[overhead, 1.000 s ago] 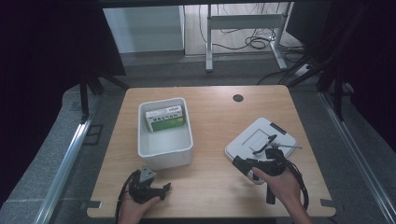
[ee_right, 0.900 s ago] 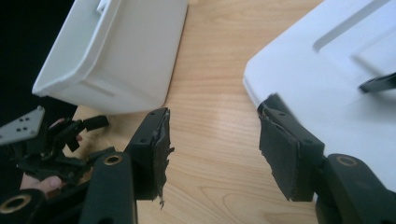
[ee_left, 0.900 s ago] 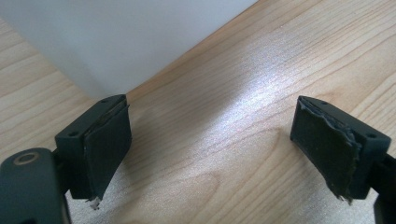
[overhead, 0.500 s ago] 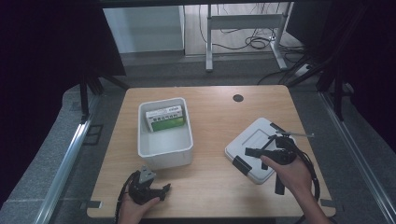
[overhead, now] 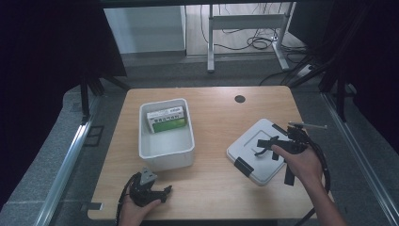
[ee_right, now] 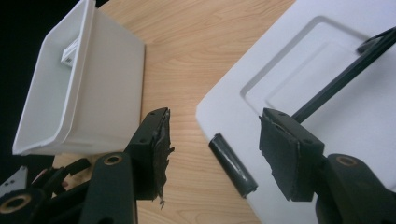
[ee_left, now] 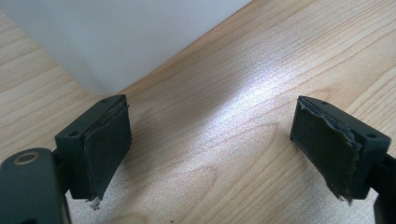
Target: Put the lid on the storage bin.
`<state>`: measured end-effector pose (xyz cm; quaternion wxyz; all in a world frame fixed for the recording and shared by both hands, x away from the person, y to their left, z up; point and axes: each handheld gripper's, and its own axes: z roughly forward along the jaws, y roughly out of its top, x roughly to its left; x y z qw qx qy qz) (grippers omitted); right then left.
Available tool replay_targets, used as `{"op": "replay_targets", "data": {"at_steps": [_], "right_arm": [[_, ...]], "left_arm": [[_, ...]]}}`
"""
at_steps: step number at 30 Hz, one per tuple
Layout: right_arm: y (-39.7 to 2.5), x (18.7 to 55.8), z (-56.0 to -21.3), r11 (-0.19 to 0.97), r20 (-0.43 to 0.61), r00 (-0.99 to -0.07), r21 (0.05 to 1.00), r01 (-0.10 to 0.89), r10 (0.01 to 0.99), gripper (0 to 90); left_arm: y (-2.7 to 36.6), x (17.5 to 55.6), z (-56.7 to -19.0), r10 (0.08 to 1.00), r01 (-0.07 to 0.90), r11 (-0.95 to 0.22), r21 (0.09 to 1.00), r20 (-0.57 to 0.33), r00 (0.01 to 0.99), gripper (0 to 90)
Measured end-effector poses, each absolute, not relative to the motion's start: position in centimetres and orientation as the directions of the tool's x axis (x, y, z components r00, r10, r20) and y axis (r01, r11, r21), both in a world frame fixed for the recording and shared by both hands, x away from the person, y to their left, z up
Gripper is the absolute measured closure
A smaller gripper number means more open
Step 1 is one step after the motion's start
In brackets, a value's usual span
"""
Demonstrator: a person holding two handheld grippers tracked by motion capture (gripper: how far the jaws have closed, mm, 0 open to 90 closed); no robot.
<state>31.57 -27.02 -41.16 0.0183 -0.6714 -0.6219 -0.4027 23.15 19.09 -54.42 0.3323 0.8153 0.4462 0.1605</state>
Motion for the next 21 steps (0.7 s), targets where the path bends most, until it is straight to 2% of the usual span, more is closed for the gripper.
{"op": "replay_targets", "data": {"at_steps": [10,21], "right_arm": [[-28.2,32.6,-41.4,-0.273,0.563,-0.026,0.441,0.855,0.826,46.1],[-29.3,34.0,-42.4,-0.355,0.557,0.116,0.342,0.87,0.822,51.9]], "left_arm": [[19.1,23.1,-54.4,0.834,0.621,-0.381,0.685,-0.034,0.55,12.4],[19.1,23.1,-54.4,0.834,0.621,-0.382,0.685,-0.034,0.55,12.4]]}}
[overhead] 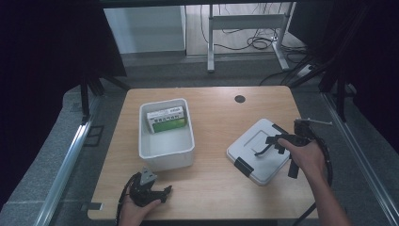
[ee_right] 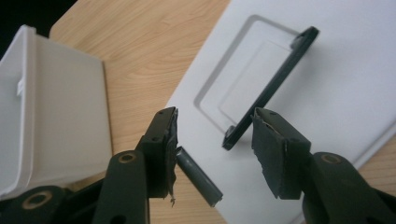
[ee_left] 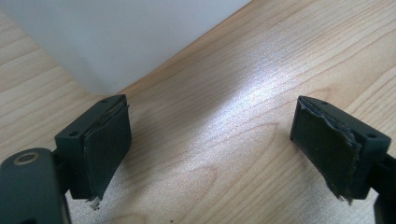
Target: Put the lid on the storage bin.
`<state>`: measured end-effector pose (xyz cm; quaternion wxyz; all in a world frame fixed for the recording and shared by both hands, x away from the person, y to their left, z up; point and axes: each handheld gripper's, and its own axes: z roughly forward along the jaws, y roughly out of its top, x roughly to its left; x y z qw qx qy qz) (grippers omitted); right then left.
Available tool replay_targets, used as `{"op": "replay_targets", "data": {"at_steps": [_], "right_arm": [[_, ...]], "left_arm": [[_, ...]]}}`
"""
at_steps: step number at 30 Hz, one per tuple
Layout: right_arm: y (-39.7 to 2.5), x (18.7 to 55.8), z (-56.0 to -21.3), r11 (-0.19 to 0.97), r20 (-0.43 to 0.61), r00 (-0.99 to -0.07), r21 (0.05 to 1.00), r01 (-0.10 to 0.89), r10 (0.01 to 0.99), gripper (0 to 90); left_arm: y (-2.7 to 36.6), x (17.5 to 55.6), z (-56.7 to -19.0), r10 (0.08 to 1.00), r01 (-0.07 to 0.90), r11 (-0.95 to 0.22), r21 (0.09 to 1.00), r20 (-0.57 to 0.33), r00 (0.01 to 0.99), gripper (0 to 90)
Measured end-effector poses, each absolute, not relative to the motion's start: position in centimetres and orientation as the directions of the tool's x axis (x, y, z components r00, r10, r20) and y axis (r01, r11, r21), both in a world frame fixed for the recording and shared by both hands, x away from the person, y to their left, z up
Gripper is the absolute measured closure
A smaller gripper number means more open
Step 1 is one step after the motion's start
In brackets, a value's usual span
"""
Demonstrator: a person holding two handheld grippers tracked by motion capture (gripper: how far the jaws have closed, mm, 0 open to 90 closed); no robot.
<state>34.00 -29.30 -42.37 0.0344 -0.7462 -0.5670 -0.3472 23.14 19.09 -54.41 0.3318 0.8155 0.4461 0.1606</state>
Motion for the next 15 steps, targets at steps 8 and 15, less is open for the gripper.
{"op": "replay_targets", "data": {"at_steps": [8,15], "right_arm": [[-30.1,35.1,-43.3,-0.42,0.56,0.209,0.279,0.864,0.802,57.6],[-30.1,36.0,-44.3,-0.456,0.559,0.265,0.233,0.859,0.786,61.4]], "left_arm": [[19.1,23.1,-54.4,0.834,0.622,-0.381,0.684,-0.035,0.55,12.3],[19.1,23.1,-54.4,0.835,0.621,-0.381,0.685,-0.035,0.55,12.3]]}}
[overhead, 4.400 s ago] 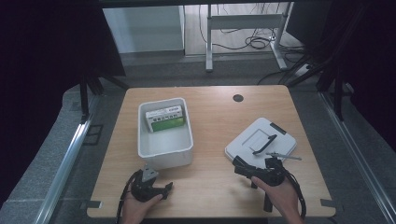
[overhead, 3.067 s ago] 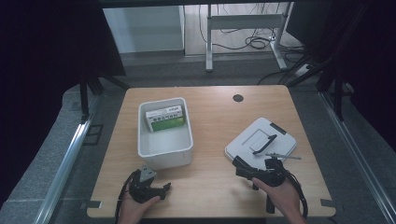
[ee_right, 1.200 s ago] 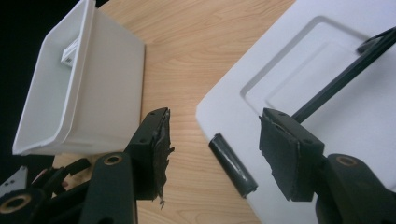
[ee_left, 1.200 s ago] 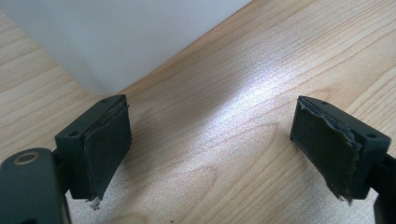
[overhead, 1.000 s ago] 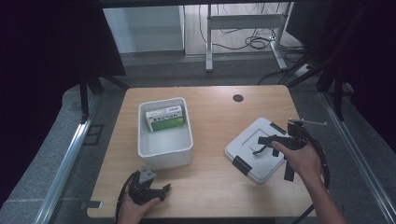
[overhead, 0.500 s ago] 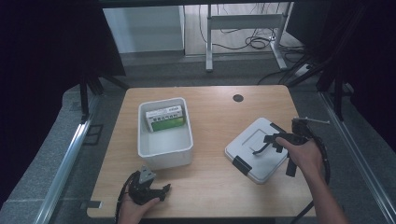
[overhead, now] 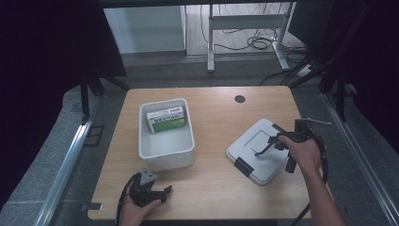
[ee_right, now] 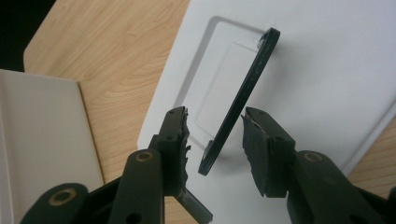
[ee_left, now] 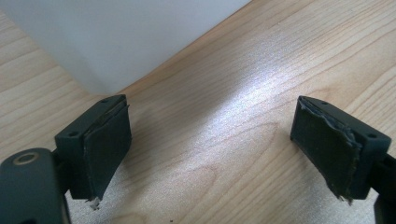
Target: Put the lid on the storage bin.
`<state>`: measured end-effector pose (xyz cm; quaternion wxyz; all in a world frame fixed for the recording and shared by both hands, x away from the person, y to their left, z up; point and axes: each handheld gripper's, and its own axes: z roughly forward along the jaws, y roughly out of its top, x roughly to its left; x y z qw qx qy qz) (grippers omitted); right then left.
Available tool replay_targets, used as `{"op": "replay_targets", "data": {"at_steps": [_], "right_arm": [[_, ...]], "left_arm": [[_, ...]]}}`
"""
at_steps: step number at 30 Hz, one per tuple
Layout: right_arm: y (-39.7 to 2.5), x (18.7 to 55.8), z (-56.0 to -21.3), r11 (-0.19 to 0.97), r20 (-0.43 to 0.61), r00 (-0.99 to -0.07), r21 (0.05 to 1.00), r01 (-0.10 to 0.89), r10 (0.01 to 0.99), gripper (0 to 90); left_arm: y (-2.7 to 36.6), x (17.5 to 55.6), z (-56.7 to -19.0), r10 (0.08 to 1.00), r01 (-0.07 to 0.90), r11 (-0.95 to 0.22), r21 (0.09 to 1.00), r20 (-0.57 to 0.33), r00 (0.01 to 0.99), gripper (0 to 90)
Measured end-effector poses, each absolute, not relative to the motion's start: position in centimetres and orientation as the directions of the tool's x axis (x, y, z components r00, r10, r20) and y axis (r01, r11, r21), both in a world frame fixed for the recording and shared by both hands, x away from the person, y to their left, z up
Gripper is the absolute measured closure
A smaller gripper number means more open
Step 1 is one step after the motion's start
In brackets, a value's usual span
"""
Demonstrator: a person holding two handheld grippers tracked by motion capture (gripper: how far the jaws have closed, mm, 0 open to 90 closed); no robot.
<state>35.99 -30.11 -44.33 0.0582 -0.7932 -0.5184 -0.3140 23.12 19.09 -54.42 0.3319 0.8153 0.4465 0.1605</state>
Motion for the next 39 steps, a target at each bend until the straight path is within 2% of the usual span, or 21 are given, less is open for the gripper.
{"op": "replay_targets", "data": {"at_steps": [6,20,26,39], "right_arm": [[-30.1,36.6,-45.1,-0.492,0.549,0.322,0.194,0.849,0.772,65.3],[-29.8,37.3,-46.3,-0.537,0.54,0.383,0.158,0.829,0.749,71.8],[-29.6,37.6,-46.8,-0.556,0.535,0.421,0.114,0.823,0.732,79.0],[-29.6,37.7,-46.9,-0.609,0.544,0.479,0.075,0.79,0.689,83.2]], "left_arm": [[19.1,23.1,-54.4,0.834,0.622,-0.381,0.684,-0.035,0.55,12.3],[19.1,23.1,-54.4,0.834,0.621,-0.381,0.685,-0.035,0.55,12.3],[19.1,23.1,-54.4,0.834,0.622,-0.381,0.684,-0.035,0.55,12.2],[19.1,23.1,-54.4,0.834,0.621,-0.381,0.685,-0.035,0.55,12.2]]}}
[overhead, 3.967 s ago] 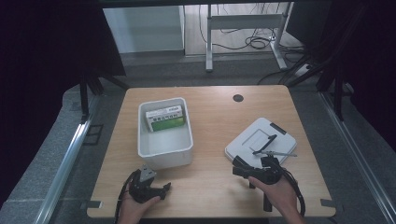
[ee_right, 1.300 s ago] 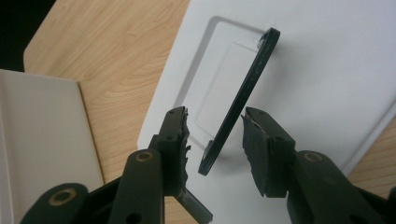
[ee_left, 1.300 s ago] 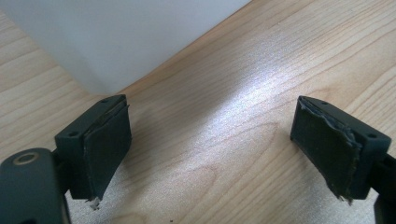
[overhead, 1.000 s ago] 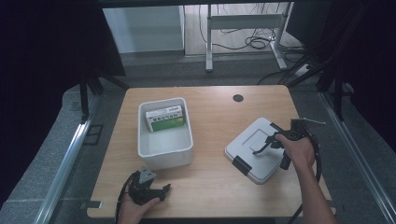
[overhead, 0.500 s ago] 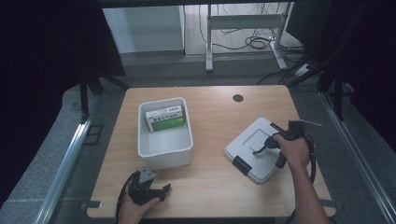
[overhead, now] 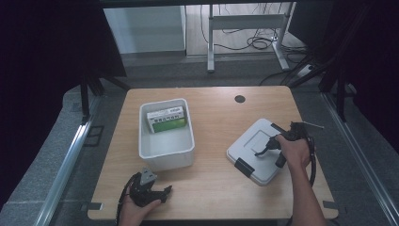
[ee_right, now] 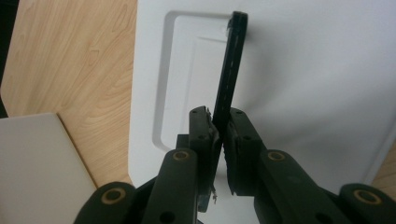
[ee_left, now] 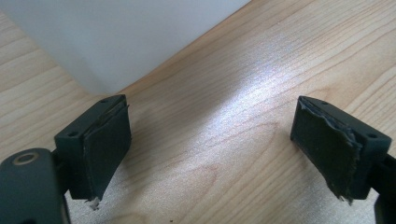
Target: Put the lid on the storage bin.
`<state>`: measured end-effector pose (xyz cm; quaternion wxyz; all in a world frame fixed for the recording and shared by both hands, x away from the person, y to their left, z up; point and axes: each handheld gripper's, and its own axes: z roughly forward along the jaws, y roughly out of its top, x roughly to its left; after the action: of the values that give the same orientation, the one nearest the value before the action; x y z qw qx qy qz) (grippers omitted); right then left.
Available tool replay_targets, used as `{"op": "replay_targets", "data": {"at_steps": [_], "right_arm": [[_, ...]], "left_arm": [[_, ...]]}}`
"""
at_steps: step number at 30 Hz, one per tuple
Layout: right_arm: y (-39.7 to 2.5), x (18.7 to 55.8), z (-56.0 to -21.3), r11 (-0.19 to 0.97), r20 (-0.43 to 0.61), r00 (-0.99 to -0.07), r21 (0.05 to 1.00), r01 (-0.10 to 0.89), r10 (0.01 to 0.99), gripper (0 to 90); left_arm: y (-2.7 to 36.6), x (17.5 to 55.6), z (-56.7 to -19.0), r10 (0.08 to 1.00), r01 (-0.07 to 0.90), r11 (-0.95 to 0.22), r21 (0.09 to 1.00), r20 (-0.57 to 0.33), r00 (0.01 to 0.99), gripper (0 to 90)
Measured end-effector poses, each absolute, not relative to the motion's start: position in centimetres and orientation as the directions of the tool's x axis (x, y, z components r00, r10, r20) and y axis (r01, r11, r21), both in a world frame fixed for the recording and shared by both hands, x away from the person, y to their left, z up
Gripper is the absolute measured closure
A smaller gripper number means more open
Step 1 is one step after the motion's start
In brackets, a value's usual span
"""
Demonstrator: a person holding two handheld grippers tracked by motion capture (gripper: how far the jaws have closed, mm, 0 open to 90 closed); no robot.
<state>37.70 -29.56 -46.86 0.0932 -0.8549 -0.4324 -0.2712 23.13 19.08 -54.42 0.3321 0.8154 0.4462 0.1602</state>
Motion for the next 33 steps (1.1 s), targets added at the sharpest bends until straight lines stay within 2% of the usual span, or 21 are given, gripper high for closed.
{"op": "replay_targets", "data": {"at_steps": [16,33], "right_arm": [[-29.8,37.4,-45.5,-0.602,0.569,0.463,0.072,0.795,0.679,84.8],[-29.5,36.8,-42.1,-0.528,0.594,0.353,0.145,0.837,0.723,84.7]], "left_arm": [[19.1,23.1,-54.4,0.834,0.622,-0.381,0.684,-0.035,0.55,12.2],[19.1,23.1,-54.4,0.834,0.621,-0.383,0.684,-0.034,0.551,12.2]]}}
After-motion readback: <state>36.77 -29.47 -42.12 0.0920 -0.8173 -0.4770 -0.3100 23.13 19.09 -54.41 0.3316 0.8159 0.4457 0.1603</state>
